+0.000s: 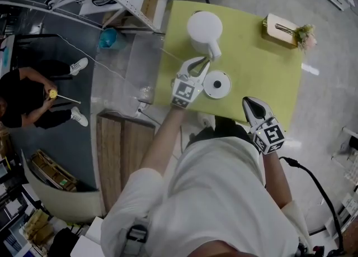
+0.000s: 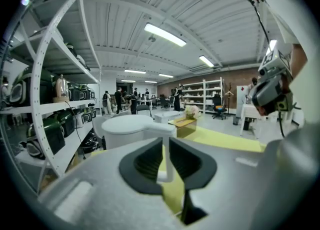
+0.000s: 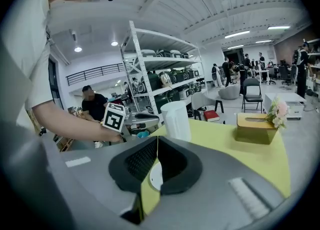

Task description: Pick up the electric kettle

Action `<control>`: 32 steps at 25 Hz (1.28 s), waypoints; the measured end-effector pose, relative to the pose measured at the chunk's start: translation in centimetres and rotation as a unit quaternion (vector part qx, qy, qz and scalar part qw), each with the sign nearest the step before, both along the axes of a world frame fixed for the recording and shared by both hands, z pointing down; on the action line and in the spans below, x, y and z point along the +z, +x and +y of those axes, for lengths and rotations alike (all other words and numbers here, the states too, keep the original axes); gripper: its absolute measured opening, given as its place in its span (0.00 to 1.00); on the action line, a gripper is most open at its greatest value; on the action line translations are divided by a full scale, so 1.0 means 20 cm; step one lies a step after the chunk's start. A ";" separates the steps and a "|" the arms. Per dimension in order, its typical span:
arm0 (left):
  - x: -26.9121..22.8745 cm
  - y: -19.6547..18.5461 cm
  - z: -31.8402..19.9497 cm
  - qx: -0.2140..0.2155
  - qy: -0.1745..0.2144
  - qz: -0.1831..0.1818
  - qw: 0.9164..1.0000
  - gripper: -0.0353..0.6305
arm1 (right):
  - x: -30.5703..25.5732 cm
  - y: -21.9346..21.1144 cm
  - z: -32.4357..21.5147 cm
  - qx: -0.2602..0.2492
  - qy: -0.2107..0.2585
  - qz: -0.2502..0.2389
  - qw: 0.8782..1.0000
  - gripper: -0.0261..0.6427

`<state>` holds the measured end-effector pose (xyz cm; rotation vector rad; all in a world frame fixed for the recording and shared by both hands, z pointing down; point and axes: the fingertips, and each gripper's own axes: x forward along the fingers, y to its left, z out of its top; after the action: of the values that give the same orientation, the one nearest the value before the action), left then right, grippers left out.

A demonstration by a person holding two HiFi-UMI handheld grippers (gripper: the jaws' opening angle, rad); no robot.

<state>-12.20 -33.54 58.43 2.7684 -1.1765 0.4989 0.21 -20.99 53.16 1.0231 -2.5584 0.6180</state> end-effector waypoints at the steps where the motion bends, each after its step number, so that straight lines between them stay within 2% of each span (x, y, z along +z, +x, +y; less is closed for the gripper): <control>1: -0.03 -0.01 0.02 -0.003 0.003 0.002 1.000 0.11 | -0.01 -0.01 0.01 0.000 0.004 0.001 1.000 0.05; 5: -0.17 -0.06 0.12 -0.018 0.005 0.018 1.000 0.06 | -0.08 -0.03 0.06 0.000 0.020 0.000 1.000 0.05; 10: -0.33 -0.12 0.24 -0.031 0.013 0.047 0.998 0.06 | -0.17 -0.07 0.11 0.001 0.043 0.001 0.999 0.05; 18: -0.47 -0.10 0.51 -0.009 -0.004 0.061 0.998 0.05 | -0.30 -0.10 0.21 0.005 0.075 0.005 0.997 0.05; 27: -0.56 -0.11 0.74 -0.011 -0.027 0.093 0.995 0.05 | -0.35 -0.10 0.38 0.022 0.070 0.006 0.997 0.05; 32: -0.55 -0.11 0.84 -0.009 -0.038 0.088 0.995 0.05 | -0.36 -0.09 0.45 0.024 0.069 0.005 0.997 0.05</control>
<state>-14.38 -16.75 47.39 2.6718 -1.1177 0.2836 -1.67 -12.05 45.99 1.1325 -2.6052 0.4538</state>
